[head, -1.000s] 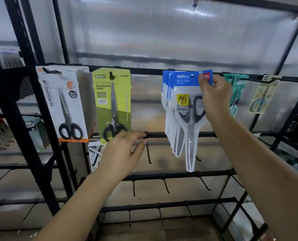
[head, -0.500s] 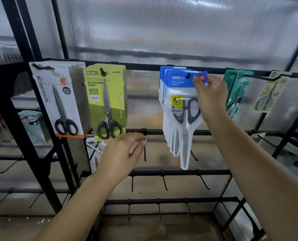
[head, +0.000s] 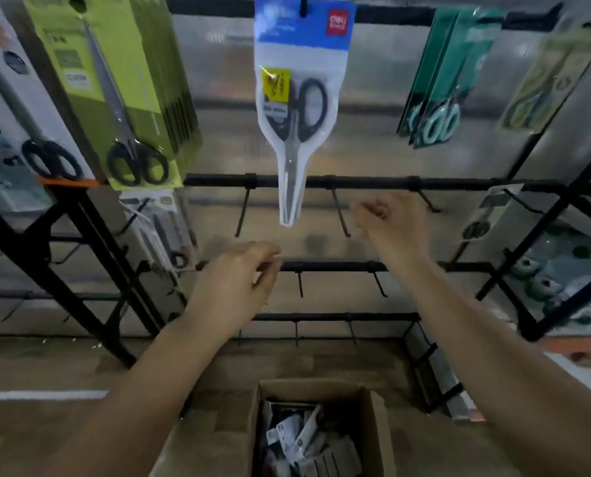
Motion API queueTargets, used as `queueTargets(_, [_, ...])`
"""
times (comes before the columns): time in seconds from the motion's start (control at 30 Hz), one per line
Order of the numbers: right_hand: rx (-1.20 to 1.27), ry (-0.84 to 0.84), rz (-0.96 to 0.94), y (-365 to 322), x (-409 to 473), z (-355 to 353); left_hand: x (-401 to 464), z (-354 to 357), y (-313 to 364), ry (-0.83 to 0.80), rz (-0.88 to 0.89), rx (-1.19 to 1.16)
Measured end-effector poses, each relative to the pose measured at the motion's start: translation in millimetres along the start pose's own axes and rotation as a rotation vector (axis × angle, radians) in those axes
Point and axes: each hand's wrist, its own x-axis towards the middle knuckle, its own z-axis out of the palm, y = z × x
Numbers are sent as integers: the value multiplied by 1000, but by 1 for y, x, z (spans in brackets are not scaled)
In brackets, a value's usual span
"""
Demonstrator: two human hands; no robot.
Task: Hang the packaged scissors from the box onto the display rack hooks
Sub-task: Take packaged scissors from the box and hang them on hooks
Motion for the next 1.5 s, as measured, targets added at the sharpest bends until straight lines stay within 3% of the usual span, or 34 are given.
queueTargets(0.3, [-133,-286,397,161,-98,3,-67,118,3,-284,-224,-54])
queueTargets(0.6, [-158,-508,948,333,-226,91,-186,285,-101,-609,-638,-37])
queueTargets(0.73, [132,-360,1428,427,-285,162,-255,386,-163,-789,-771,-59])
queueTargets(0.87, [368,-58,1803,522,-331,227,-291,494,-223,-1003,-662,-37])
queueTargets(0.97, [412,83,1882,590,-346,271,-290,568,-243,-882,-601,-84])
queueTargets(1.03, [454,91,1887,627,-354,296,-294,617,-252,-825,-602,-137])
queueTargets(1.13, [678,144,1880,673,-365,326,-308,679,-266,-797,-693,-222])
queueTargets(1.2, [702,161,1858,698,-372,342,-317,708,-272,-803,-744,-246])
queueTargets(1.3, [652,150,1823,721,-375,354,-333,734,-273,-837,-749,-220])
queueTargets(1.4, [674,118,1787,731,-367,352,-335,746,-270,-757,-644,-45])
queueTargets(1.5, [777,92,1732,738,-362,348,-324,748,-269,-723,-700,-52])
